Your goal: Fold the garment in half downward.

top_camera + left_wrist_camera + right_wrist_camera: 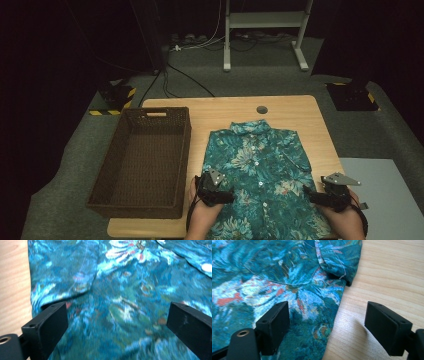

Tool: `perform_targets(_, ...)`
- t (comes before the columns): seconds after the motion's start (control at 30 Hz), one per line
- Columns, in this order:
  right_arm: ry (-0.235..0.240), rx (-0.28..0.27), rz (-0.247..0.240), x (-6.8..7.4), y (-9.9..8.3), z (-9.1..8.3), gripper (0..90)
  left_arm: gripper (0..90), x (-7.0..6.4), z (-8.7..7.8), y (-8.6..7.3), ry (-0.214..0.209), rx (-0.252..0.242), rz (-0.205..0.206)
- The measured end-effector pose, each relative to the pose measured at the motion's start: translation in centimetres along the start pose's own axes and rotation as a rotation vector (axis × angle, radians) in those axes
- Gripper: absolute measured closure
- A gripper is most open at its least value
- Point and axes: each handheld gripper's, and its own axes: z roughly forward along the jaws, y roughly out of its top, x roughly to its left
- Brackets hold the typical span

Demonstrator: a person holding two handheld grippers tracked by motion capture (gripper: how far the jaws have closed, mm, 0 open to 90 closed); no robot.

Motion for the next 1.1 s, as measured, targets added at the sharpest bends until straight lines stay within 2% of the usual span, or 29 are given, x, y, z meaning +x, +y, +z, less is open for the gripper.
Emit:
perform_targets(0.23, 0.021, -0.021, -0.032, 0.6, 1.1, 0.3, 21.2, 4.3, -0.3, 1.2, 1.1, -0.016, 0.002, 0.025)
perform_targets(0.33, 0.054, 0.006, -0.037, 1.1, 2.0, 1.4, 23.0, 4.3, -0.2, 1.9, 1.3, -0.022, 0.023, 0.028)
perform_targets(0.43, 0.061, 0.024, -0.030, 1.5, 2.2, 2.2, 23.6, 4.4, -0.1, 2.2, 1.2, -0.026, 0.032, 0.020)
perform_targets(0.5, 0.055, 0.037, -0.044, 1.7, 2.1, 2.5, 23.2, 4.1, -0.1, 2.5, 0.9, -0.037, 0.032, 0.010)
perform_targets(0.63, 0.050, 0.027, -0.038, 1.7, 1.8, 2.3, 23.6, 4.7, -0.5, 2.2, 0.6, -0.045, 0.028, 0.012)
perform_targets(0.83, 0.052, 0.026, -0.038, 1.6, 0.5, 0.8, 23.6, 4.7, -1.3, 1.3, -0.2, -0.056, 0.028, 0.020)
perform_targets(0.87, 0.053, 0.033, -0.040, 1.6, 0.4, 0.6, 23.9, 4.4, -1.7, 0.9, -0.3, -0.077, 0.040, 0.019)
perform_targets(0.93, 0.043, 0.029, -0.047, 1.6, 0.7, 0.1, 23.7, 6.2, -1.9, 0.0, 0.2, -0.097, 0.011, 0.023)
perform_targets(1.03, 0.043, -0.019, -0.053, 1.5, 2.0, -0.2, 23.2, 6.4, -1.8, -0.6, 1.7, -0.080, -0.036, 0.047)
perform_targets(1.1, 0.038, -0.026, -0.061, 1.5, 3.0, 0.2, 22.9, 6.0, -1.4, -0.2, 2.6, -0.062, -0.030, 0.059)
